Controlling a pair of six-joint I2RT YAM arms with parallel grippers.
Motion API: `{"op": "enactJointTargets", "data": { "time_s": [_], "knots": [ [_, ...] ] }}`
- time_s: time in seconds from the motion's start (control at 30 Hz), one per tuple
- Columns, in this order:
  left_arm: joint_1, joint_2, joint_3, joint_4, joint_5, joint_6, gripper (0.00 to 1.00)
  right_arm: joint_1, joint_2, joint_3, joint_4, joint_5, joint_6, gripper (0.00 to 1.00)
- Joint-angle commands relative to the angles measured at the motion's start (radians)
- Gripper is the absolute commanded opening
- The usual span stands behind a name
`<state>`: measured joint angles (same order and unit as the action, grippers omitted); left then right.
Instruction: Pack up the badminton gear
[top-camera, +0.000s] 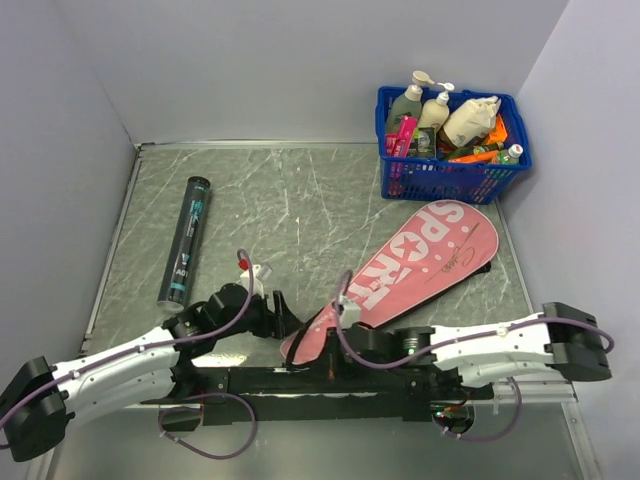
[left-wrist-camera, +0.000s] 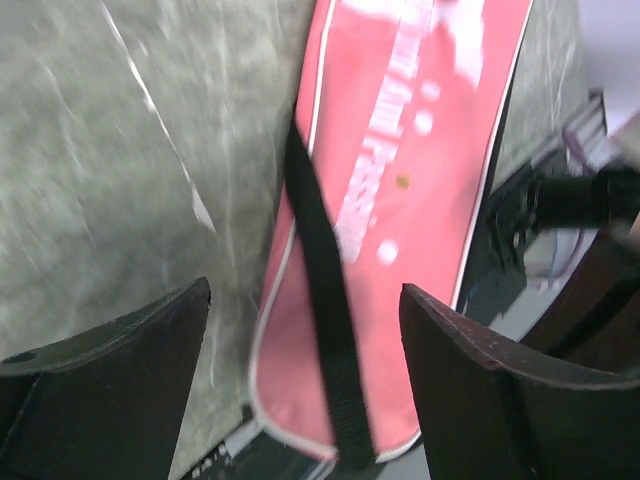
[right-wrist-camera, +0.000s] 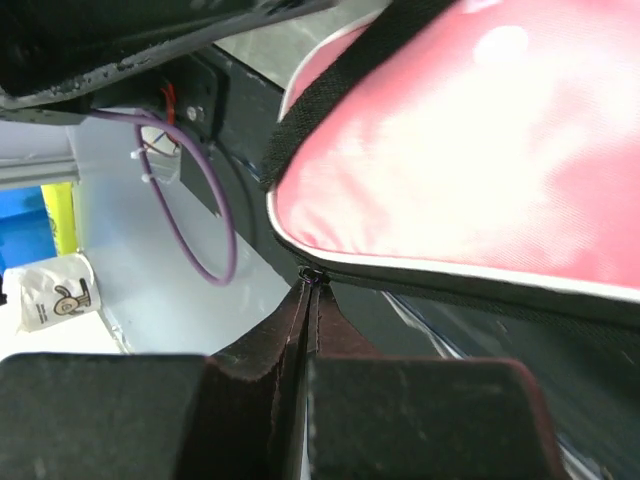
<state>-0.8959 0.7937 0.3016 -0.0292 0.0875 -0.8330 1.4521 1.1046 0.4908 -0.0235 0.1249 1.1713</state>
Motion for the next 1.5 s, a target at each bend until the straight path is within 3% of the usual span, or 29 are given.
{"op": "enactJointTargets", "data": {
  "time_s": [0.0,0.13,0.33,0.6,0.77,0.97,1.1,1.47],
  "knots": [
    [-0.069,-0.027,-0.045,0.02,0.041,-0.032,0.81,0.03,-0.141,-0.049,-0.094,0.114,0.082,0.0],
    [-0.138,0.012,-0.062,0.058,0.063,-0.066,0.81,0.066,-0.169,-0.073,-0.164,0.143,0.134,0.0],
    [-0.245,0.068,-0.062,0.04,0.025,-0.104,0.82,0.102,-0.086,-0.064,-0.158,0.162,0.174,0.0],
    [-0.267,-0.007,-0.148,0.095,0.037,-0.187,0.82,0.111,0.011,-0.044,-0.078,0.134,0.166,0.0],
    [-0.275,0.025,-0.173,0.146,0.005,-0.207,0.77,0.14,0.133,0.077,-0.092,0.133,0.134,0.0],
    [-0.281,0.076,-0.162,0.147,-0.051,-0.224,0.63,0.178,0.248,0.166,-0.058,0.134,0.148,0.0],
    [-0.281,0.068,-0.162,0.13,-0.083,-0.241,0.36,0.198,0.342,0.253,-0.072,0.153,0.172,0.0],
    [-0.288,0.062,-0.16,0.129,-0.075,-0.244,0.25,0.214,0.551,0.45,-0.104,0.289,0.214,0.0]
  ]
}}
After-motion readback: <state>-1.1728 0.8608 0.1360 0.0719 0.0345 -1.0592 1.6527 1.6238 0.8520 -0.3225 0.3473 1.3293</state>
